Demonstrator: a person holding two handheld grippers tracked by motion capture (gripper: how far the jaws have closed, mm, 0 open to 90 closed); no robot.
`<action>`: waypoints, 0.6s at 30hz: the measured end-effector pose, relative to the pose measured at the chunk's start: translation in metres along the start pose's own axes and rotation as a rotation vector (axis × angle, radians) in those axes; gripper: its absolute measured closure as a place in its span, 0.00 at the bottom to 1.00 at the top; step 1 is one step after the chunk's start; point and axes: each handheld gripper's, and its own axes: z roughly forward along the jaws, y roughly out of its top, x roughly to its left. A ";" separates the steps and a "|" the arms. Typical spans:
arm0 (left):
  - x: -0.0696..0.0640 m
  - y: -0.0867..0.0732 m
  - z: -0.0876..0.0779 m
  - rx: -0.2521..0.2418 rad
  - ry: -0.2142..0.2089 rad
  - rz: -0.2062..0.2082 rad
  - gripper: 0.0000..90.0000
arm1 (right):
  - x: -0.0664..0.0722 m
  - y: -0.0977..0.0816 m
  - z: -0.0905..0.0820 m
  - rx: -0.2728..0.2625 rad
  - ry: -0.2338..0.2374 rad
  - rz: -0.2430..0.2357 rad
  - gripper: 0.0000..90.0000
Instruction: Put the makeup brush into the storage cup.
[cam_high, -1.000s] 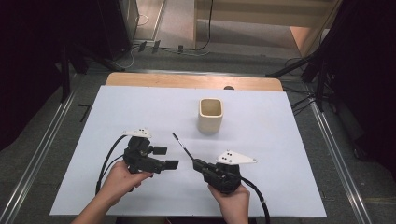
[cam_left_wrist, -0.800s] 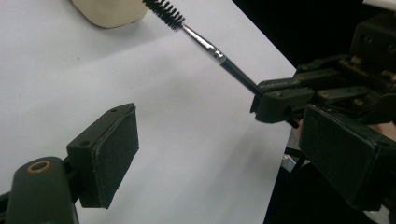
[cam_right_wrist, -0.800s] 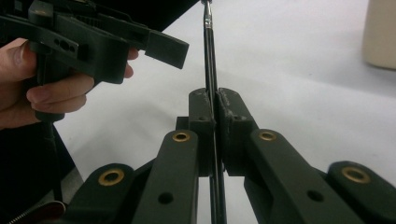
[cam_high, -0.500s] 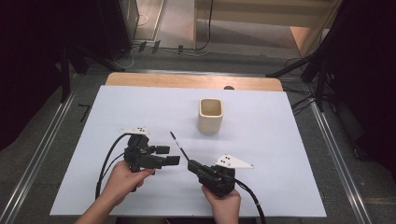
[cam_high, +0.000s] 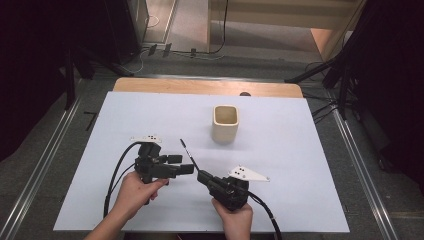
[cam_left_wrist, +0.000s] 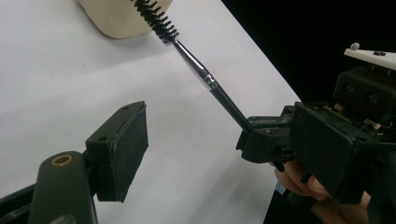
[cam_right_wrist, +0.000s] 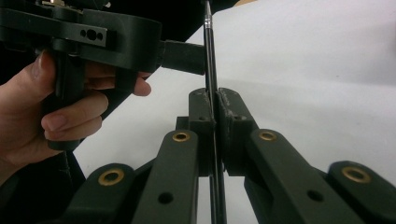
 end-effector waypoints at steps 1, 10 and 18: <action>0.000 0.000 0.000 -0.004 -0.001 -0.006 0.22 | 0.000 0.000 0.000 -0.002 0.002 -0.001 0.96; 0.001 0.003 0.000 -0.004 -0.007 -0.083 0.50 | 0.003 -0.002 0.004 -0.012 -0.001 0.001 0.96; 0.001 0.004 -0.001 -0.008 -0.016 -0.125 0.67 | 0.005 -0.003 0.005 -0.012 0.004 -0.020 0.96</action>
